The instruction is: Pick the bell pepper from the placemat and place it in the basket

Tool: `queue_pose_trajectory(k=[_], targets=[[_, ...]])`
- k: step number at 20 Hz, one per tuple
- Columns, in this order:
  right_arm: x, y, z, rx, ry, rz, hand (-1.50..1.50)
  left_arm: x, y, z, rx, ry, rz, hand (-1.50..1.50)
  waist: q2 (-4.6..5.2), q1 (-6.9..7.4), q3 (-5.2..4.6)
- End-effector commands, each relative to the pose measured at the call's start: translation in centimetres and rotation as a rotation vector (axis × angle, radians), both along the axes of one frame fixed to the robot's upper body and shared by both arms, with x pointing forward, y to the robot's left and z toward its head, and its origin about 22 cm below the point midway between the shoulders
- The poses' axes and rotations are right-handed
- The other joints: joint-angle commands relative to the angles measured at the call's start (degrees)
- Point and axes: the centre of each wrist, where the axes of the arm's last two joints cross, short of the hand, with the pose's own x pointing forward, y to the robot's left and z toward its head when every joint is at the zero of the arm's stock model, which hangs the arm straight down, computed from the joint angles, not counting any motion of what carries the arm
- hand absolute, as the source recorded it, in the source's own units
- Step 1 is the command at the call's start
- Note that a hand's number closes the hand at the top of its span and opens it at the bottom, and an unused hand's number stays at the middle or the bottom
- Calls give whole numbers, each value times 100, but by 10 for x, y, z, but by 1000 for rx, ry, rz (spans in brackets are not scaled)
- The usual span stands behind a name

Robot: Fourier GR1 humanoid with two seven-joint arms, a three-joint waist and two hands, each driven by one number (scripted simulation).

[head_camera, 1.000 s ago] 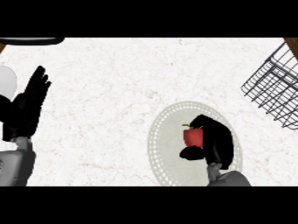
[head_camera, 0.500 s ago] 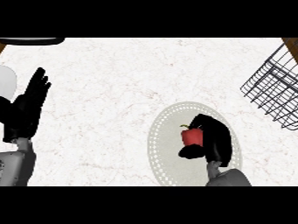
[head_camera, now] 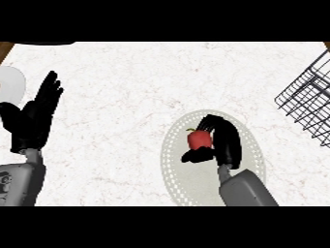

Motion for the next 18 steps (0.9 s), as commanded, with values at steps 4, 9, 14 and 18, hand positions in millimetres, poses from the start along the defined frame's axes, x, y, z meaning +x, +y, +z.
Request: queue_pose_trajectory(k=[4,9,14,18], targets=[[-5,48,20,230,-281,-16,150,4,2,-1,21,13,30,0,52,-73,79],[10,50,70,190,-378,-68,150,-16,8,-4,3,19,51,0,7,-182,67],[33,45,131,139,-366,-154,150,4,8,6,4,15,41,0,11,-235,65],[55,33,181,158,-370,-226,150,-14,8,1,7,15,30,0,5,-163,67]])
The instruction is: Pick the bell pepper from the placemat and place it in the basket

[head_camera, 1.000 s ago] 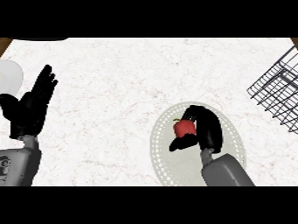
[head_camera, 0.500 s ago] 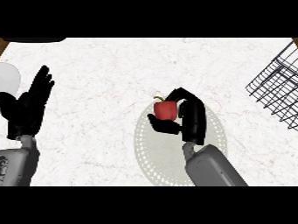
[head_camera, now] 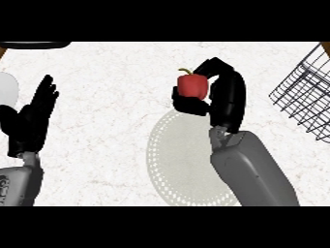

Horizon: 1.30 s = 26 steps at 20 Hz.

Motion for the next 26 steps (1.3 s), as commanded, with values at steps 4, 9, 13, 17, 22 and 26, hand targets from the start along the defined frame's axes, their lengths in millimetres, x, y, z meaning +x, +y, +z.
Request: queue_pose_trajectory(k=[4,9,13,17,22,26], targets=[[30,-33,61,94,-82,-148,150,-13,-7,14,5,1,-8,0,7,47,7],[55,-56,74,21,-77,-255,150,-2,10,1,10,1,-5,0,25,34,3],[74,-78,119,25,-53,-293,150,-5,0,-13,0,-2,-15,0,28,35,2],[97,-92,116,-72,-6,-316,150,3,-5,6,3,-13,-19,0,34,67,3],[116,-125,94,-87,36,-344,150,9,-13,5,-4,-15,-9,0,46,72,5],[130,-139,71,-153,119,-399,150,4,2,6,-4,-14,-12,0,59,127,5]])
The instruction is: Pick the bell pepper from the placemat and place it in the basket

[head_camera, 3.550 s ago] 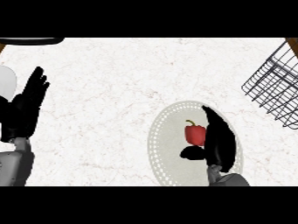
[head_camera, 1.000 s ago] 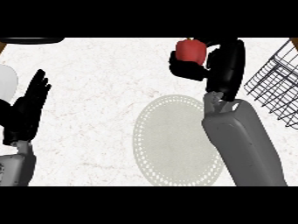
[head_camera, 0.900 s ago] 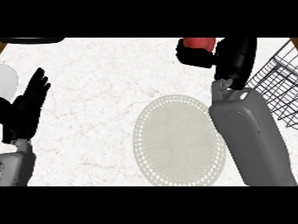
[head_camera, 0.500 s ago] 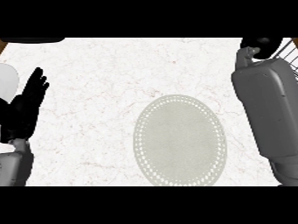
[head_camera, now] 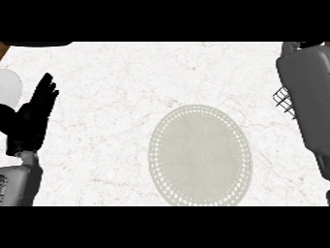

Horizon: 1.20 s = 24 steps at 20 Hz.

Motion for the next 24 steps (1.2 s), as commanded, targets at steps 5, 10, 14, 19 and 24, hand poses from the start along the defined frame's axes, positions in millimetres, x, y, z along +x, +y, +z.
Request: queue_pose_trajectory(k=[5,10,14,19,24], targets=[[11,-65,-17,4,88,-54,150,-2,-11,9,-13,-5,1,0,-3,-2,4],[11,-87,-30,27,115,-60,150,-3,9,20,-4,-11,9,0,-7,4,4],[3,-120,-32,64,104,-48,150,3,12,3,-2,-8,15,0,-11,-49,3],[-1,-115,-65,109,84,-22,150,-11,-2,2,-13,9,0,0,-22,-44,3],[-13,-159,-53,-623,277,1,150,-9,-8,-2,-2,-12,-3,0,18,43,-10]])
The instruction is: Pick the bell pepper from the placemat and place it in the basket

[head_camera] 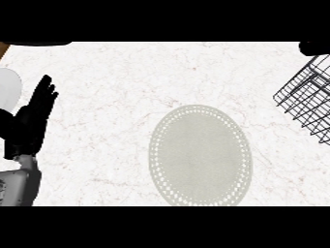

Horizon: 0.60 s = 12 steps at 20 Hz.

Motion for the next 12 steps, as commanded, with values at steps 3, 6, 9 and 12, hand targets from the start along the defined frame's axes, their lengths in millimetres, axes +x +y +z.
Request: queue_pose_trajectory(k=[3,6,9,12], targets=[[2,-4,12,-410,95,6,150,4,-8,-10,3,6,-4,0,27,21,21],[10,-3,29,-435,102,-10,150,13,5,-5,-10,16,1,0,28,45,28],[11,-1,1,-444,119,-3,150,3,1,5,-11,9,-14,0,10,63,34],[16,-9,23,-403,123,-27,150,14,3,6,12,1,0,0,26,58,34]])
